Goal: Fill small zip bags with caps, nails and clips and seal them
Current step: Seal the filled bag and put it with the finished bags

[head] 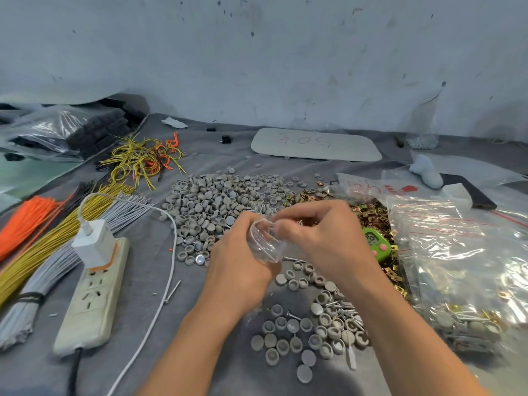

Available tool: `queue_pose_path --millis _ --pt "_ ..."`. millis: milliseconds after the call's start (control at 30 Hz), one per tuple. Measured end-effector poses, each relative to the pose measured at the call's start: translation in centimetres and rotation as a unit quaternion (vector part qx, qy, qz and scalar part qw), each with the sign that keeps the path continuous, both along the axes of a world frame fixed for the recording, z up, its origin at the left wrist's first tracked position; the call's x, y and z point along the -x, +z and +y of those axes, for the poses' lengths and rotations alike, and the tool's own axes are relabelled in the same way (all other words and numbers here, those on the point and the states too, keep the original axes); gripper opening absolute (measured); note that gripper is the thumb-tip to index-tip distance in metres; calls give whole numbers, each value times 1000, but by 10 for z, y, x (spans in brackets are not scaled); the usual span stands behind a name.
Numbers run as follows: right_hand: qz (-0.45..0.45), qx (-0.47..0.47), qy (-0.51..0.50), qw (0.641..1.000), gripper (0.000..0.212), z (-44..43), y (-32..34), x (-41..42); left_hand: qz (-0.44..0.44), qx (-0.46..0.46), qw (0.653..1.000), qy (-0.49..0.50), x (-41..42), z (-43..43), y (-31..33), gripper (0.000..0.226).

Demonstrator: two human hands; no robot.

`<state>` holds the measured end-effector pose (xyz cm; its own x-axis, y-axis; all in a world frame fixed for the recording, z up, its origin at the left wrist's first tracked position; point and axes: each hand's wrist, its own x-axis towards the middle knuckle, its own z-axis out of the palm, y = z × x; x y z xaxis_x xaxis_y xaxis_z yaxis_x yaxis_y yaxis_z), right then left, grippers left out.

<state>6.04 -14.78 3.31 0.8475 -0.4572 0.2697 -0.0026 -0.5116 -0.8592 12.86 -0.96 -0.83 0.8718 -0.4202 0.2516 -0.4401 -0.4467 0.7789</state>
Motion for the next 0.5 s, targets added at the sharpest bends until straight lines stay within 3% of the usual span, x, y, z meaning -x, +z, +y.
queue_pose_path --millis 67,133,233,400,500 --pt "-29 6 -67 997 15 -12 0 -2 14 34 999 11 -4 2 -2 45" --pt "51 80 -104 990 17 -21 -4 -7 18 48 998 22 -8 4 -3 45" --pt "247 230 -68 939 13 -14 -22 -20 2 51 998 32 -13 8 -4 48" --pt "320 352 -15 880 17 2 -37 -36 -40 36 997 54 -16 15 -5 45" --pt "269 283 -54 919 14 1 -38 -34 -48 14 998 48 -13 17 -6 46"
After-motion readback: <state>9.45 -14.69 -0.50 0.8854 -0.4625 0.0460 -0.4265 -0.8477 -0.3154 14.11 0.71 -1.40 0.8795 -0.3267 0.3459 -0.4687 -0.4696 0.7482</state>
